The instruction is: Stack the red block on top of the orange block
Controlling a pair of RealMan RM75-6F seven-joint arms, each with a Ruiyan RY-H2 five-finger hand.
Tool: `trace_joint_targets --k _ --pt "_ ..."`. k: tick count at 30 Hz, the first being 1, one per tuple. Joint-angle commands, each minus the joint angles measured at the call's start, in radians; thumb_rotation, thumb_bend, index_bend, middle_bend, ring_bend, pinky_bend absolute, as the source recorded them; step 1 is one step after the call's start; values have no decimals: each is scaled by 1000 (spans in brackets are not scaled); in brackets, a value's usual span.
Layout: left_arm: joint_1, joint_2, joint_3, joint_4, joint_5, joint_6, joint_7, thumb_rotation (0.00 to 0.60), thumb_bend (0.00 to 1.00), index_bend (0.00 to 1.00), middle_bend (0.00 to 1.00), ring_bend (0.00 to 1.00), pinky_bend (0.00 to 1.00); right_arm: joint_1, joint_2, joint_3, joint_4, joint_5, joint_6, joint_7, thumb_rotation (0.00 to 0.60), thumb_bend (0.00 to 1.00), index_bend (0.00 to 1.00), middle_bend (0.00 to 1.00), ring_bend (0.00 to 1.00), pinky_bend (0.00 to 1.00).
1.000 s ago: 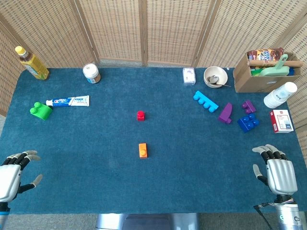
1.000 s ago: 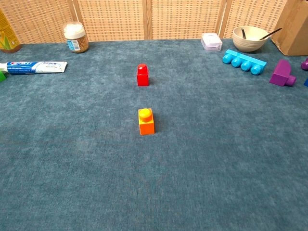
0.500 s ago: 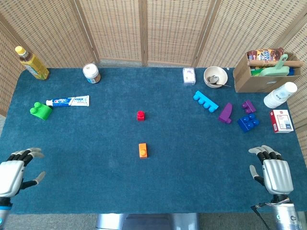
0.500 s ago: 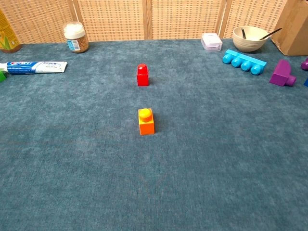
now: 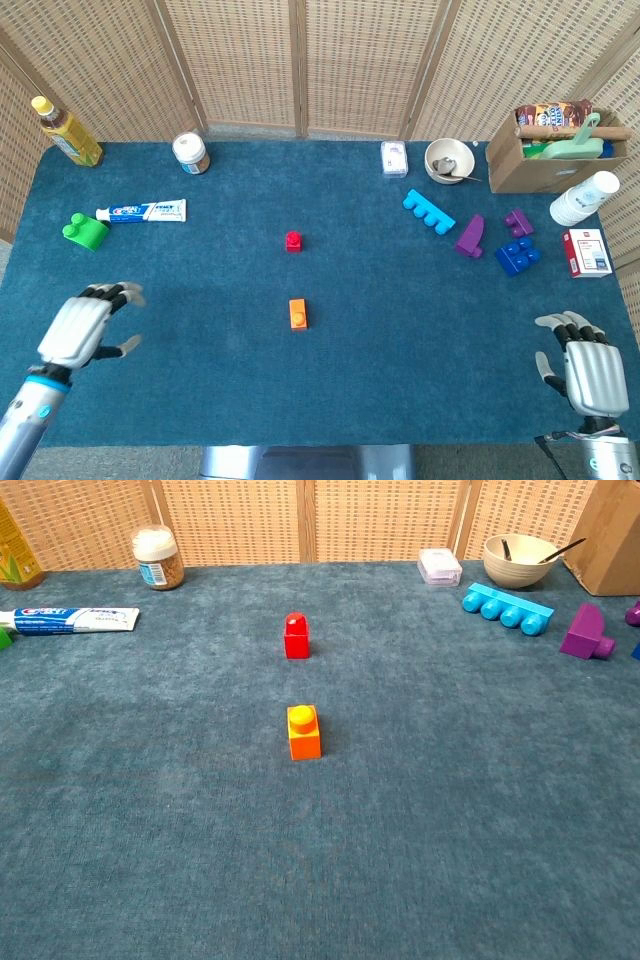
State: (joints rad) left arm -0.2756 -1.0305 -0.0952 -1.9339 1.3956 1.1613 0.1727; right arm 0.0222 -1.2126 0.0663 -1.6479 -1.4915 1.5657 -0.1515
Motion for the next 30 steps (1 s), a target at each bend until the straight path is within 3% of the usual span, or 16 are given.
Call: trace_joint_targets --k 1,9,15,21,30 --pt "-84 11 -46 -42 -93 -89 55 600 308 363 283 296 261 -5 0 -3 4 1 3 5 600 319 325 354 248 340" --pt "-219 -49 -117 -33 -282 -176 130 600 308 361 280 296 261 -11 0 -1 13 3 4 17 600 320 325 354 248 340" --pt "-351 -146 -169 26 -454 -176 276 600 307 350 273 288 260 -18 8 -1 9 -1 14 21 600 321 325 354 248 341" --pt "-478 -226 -186 106 -619 -179 411 600 282 323 236 248 239 -30 13 -3 13 2 23 31 600 321 325 354 248 340" --pt "-633 -366 -208 234 -794 -171 503 600 279 317 217 222 230 -36 11 1 30 10 22 52 600 321 325 354 248 341"
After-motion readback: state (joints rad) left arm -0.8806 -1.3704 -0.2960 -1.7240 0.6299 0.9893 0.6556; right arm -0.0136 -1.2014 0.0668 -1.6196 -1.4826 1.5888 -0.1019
